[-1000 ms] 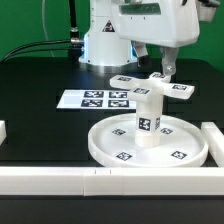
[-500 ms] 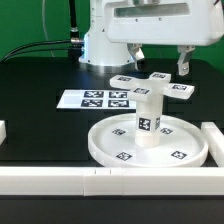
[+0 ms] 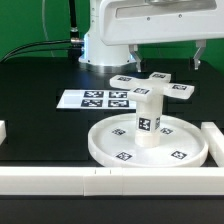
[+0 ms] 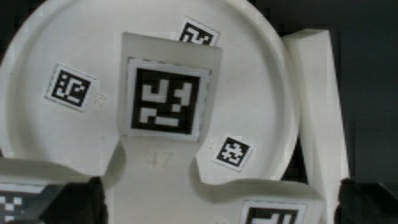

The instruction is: Assemble round table

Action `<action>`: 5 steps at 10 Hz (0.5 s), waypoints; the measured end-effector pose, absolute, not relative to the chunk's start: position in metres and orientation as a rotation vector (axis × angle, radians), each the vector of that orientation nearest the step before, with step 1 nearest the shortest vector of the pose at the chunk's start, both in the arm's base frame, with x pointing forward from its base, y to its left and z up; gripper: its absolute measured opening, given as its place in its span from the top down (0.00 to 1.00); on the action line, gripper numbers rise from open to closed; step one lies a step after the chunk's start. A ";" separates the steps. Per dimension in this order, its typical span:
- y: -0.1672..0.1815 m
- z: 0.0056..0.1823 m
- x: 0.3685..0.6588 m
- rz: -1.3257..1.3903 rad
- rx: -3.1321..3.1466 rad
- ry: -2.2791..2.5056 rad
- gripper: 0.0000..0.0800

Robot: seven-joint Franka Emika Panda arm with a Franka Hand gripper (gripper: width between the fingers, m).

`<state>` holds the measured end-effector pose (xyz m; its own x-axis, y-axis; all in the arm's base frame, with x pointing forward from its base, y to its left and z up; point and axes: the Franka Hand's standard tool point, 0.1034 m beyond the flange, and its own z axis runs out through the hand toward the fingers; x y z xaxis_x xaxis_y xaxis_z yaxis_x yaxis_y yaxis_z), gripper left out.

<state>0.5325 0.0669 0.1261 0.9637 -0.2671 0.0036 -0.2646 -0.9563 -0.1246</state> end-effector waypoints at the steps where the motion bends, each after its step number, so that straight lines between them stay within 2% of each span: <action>1: 0.067 0.126 0.532 -0.040 -3.009 0.252 0.19; 5: 0.073 0.135 0.544 -0.064 -3.020 -0.514 0.19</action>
Offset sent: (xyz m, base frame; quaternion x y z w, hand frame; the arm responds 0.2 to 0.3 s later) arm 0.0203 0.0145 0.0151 -0.0301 -0.0528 -0.3863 0.9204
